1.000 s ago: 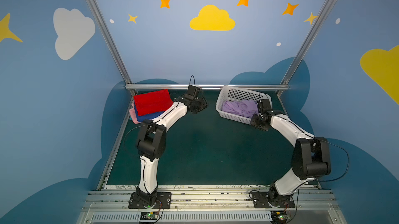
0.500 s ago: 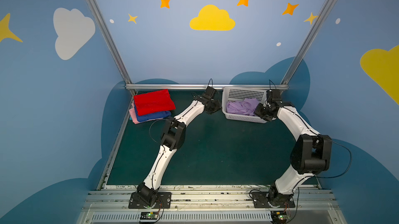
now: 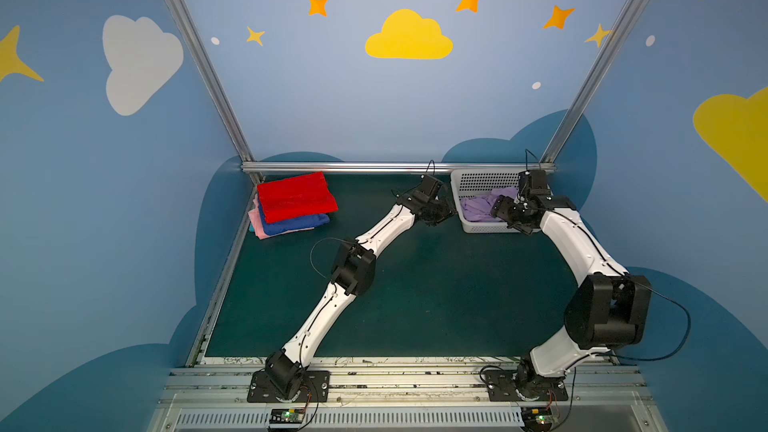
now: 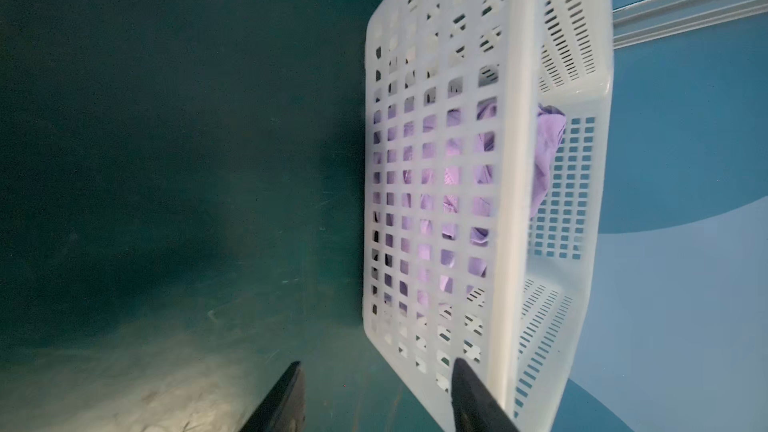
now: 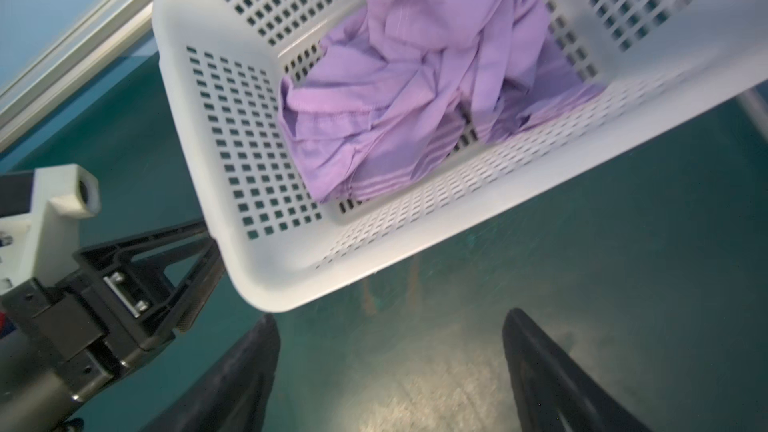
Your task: Fold and stack the t-shirts
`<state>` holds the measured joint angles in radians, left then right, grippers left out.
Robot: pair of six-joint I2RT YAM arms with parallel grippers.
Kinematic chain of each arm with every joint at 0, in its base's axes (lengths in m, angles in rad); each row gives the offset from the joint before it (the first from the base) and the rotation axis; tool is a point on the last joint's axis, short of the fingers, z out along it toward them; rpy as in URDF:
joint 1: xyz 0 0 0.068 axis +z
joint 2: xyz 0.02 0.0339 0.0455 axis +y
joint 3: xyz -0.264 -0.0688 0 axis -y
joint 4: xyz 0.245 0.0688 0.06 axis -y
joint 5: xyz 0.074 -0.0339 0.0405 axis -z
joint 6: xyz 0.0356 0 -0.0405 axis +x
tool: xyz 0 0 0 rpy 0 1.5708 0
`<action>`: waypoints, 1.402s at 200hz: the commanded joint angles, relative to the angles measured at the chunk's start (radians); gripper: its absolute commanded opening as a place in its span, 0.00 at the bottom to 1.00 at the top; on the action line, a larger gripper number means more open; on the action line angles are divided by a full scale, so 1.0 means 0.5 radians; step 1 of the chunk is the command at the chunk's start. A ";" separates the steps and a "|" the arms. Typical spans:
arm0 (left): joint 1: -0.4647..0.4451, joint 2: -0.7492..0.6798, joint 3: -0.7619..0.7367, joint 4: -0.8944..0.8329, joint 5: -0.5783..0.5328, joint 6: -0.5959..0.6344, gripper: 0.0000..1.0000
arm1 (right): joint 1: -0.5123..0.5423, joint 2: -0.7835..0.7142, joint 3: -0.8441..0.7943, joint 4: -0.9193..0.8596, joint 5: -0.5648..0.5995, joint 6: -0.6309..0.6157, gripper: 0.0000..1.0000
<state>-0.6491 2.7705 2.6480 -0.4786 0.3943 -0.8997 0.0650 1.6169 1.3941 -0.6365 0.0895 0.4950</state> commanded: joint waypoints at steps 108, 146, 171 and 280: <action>0.303 -1.368 -1.818 0.412 0.117 0.301 0.60 | -0.123 1.104 0.775 0.362 0.530 -0.198 0.86; 0.501 -1.995 -2.664 0.475 -0.014 0.287 0.61 | -0.183 1.422 1.156 0.214 0.362 -0.138 0.64; 0.569 -2.265 -2.942 0.411 -0.097 0.299 0.61 | -0.225 1.649 1.447 0.142 0.148 -0.137 0.23; 0.634 -2.613 -3.160 0.281 -0.198 0.284 0.62 | -0.253 1.663 1.914 0.421 -0.292 -0.018 0.00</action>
<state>-0.3355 1.4998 1.0874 -0.3195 0.3119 -0.7624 -0.0814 2.5469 2.3573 -0.4934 0.0044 0.4900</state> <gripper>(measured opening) 0.619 0.055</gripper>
